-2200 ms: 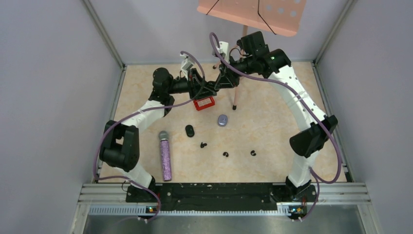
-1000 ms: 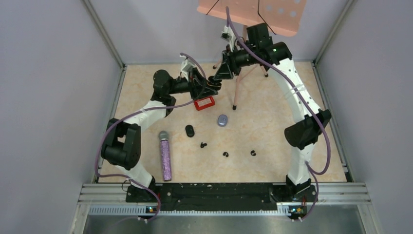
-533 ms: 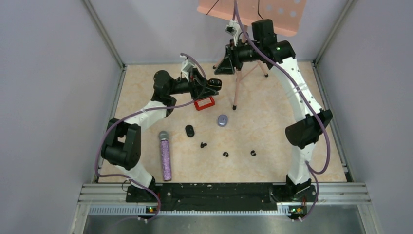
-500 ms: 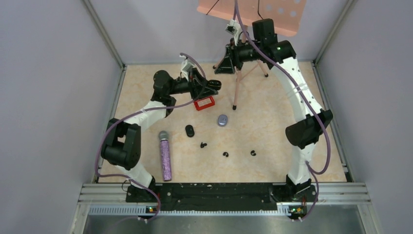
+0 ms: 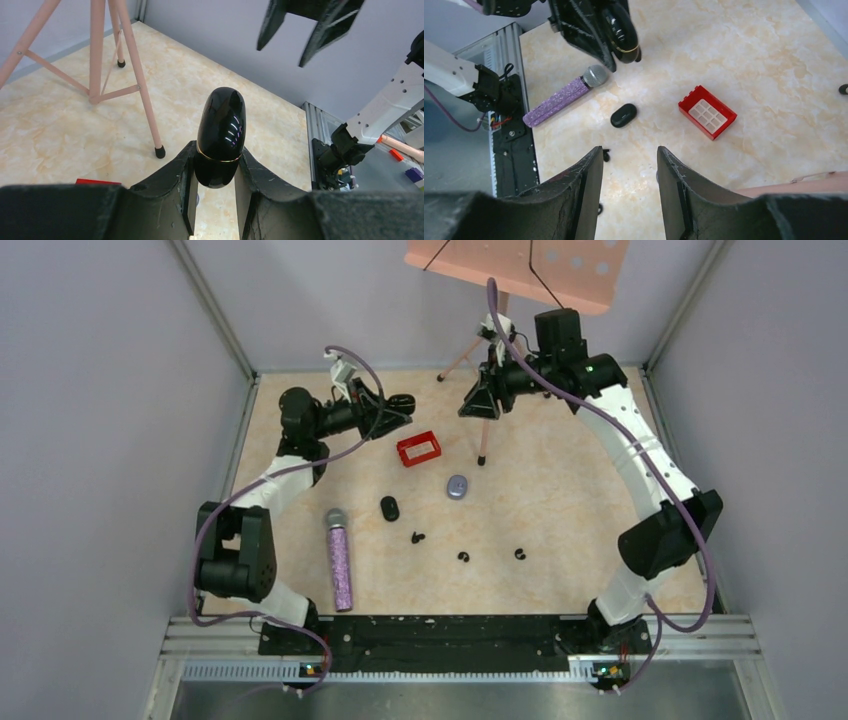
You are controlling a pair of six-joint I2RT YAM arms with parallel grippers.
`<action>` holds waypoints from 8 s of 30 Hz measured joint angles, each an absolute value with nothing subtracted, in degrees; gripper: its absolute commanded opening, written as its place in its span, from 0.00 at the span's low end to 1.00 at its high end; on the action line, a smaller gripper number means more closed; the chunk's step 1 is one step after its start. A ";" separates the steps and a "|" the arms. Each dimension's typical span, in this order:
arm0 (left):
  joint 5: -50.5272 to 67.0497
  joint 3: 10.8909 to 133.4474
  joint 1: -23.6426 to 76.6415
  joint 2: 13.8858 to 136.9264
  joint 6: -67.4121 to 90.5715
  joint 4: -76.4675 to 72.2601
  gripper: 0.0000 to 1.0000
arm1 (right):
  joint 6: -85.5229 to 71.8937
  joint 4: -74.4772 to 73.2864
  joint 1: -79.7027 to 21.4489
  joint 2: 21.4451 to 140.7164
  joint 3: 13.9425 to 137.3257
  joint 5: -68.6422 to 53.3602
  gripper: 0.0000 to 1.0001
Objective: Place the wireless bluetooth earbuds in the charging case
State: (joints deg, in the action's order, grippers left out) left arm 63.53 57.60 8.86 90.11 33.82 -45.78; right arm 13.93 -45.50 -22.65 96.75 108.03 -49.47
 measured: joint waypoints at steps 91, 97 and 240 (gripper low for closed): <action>65.04 56.40 13.21 88.05 41.17 -50.68 0.49 | 12.58 -38.98 -30.92 107.53 116.40 -54.15 0.05; 64.77 56.40 13.21 88.18 41.91 -51.07 0.39 | 11.68 -38.50 -30.46 107.53 116.40 -54.28 0.05; 50.41 51.13 -2.94 82.02 42.76 -37.85 0.00 | 15.97 -9.61 -49.74 104.90 62.78 -13.74 0.00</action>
